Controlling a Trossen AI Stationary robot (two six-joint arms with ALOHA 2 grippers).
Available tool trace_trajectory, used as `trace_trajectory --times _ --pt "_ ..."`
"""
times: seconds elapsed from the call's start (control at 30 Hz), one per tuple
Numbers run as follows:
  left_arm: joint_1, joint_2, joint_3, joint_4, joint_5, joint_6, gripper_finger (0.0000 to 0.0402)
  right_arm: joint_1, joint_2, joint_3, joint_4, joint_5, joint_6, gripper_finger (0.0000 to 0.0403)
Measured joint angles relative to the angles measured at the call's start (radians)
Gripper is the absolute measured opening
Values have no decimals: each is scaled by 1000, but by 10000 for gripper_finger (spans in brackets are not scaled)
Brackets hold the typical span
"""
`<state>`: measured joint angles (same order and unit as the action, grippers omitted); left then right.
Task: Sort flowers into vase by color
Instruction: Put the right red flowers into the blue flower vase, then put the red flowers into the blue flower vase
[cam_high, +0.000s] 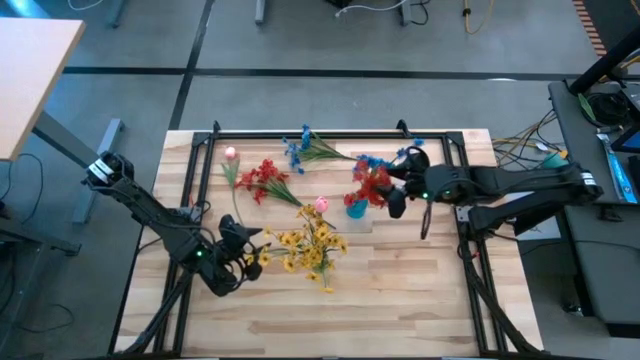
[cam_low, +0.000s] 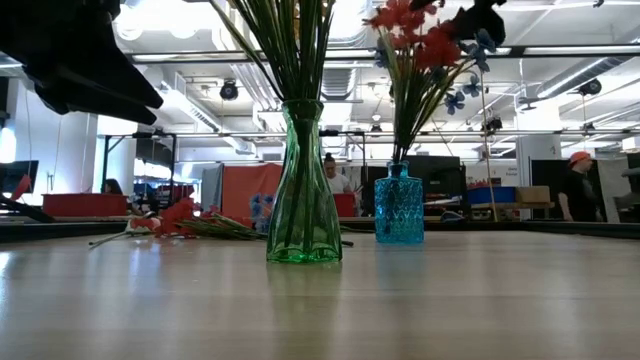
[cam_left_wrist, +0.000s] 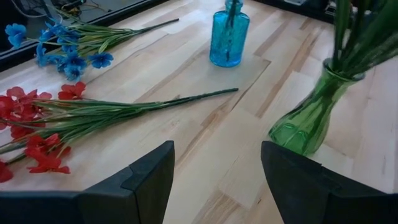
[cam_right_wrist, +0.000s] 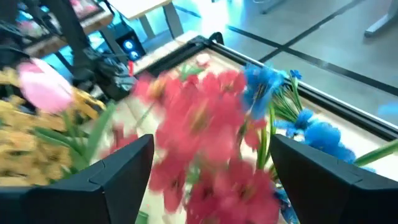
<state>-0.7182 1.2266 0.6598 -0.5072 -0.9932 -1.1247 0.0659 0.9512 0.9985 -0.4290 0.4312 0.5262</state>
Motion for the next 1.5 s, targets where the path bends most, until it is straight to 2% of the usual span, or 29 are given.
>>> trace_trajectory --times 0.1,0.2,0.3,0.43,0.5,0.6,0.7,0.97,1.23,1.37,1.5 --pt "22 0 1 -1 9 2 224 3 -11 42 -46 -13 0 311" --pt "65 0 18 -3 45 72 224 14 -4 96 -115 -14 -1 308" --pt "134 0 38 -13 118 227 224 29 12 157 -171 -16 -2 306" --pt "267 0 56 -14 303 505 224 46 27 222 -224 -17 -3 309" --pt "324 0 48 -13 356 619 224 57 27 244 -236 -17 -3 311" --pt "367 0 27 -17 362 711 224 72 26 264 -252 -17 -3 313" --pt "375 0 13 -20 343 739 224 90 26 273 -255 -20 -2 312" --pt "375 -40 -34 -200 274 617 224 107 26 286 -255 -21 -3 310" --pt "376 -196 -76 -205 247 626 224 106 34 317 -244 -21 -19 315" --pt "395 -277 -107 -120 225 730 224 106 57 379 -247 -21 -62 312" --pt "459 -302 -121 -62 224 847 224 106 94 452 -275 -19 -116 306"
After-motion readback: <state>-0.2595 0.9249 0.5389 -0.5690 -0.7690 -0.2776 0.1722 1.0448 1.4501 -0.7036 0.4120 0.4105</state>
